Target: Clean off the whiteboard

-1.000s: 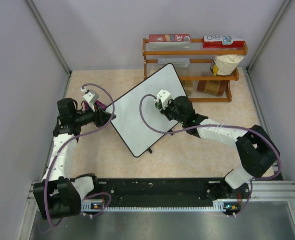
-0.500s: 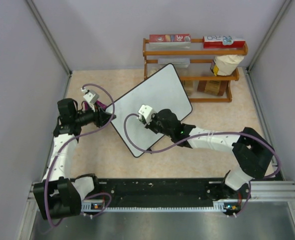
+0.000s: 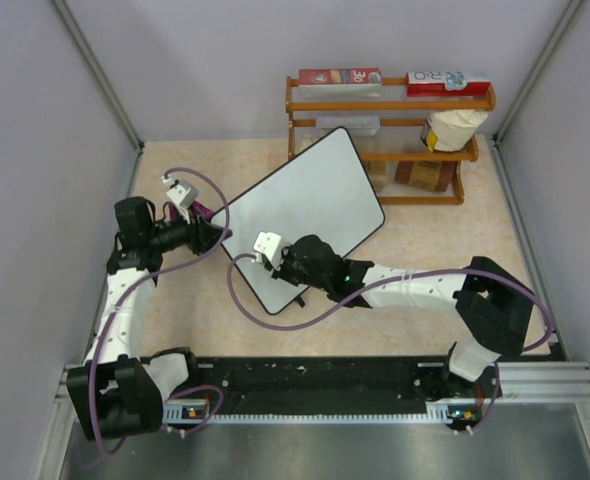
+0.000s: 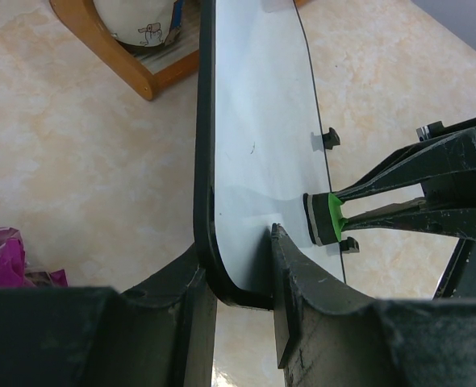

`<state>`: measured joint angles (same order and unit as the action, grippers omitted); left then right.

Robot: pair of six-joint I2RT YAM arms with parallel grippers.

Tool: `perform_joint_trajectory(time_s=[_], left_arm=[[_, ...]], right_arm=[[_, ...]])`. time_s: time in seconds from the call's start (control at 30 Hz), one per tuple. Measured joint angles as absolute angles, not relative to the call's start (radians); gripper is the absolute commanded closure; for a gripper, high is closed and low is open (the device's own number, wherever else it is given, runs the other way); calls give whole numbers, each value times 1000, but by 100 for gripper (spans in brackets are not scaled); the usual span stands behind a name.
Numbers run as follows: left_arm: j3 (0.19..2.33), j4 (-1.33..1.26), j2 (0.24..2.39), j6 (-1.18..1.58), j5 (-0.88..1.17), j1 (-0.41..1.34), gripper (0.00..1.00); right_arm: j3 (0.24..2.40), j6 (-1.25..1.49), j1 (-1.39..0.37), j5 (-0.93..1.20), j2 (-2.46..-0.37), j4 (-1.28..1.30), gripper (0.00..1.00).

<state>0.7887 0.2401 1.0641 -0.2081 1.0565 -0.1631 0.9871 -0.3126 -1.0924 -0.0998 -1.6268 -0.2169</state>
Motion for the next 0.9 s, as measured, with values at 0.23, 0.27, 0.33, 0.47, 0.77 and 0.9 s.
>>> perform_joint_trajectory(time_s=[0.23,0.27,0.33,0.47,0.77,0.9], left_arm=[[787,240,1063,-208,1054,-163,100],[787,240,1063,-208,1054,-163,100],[787,240,1063,-209,1054,-163,100],[787,239,1063,-209,1054,-163,100],[787,239,1063,-208,1055,-163,100],[787,240,1063,-208,1055,-163,100]], right_arm=[[991,-329,-1100,-121,-1630,-215,100],[991,-333,-1100,-123,-1630,-215,100],[991,-339,-1095,-123,-1630,-215,100],[991,-336,-1073,-91,-1625,-210,100],[989,-297,-867,-21,-1579,-192,100],[988,-292,-767,-17,-1572,-194,100]])
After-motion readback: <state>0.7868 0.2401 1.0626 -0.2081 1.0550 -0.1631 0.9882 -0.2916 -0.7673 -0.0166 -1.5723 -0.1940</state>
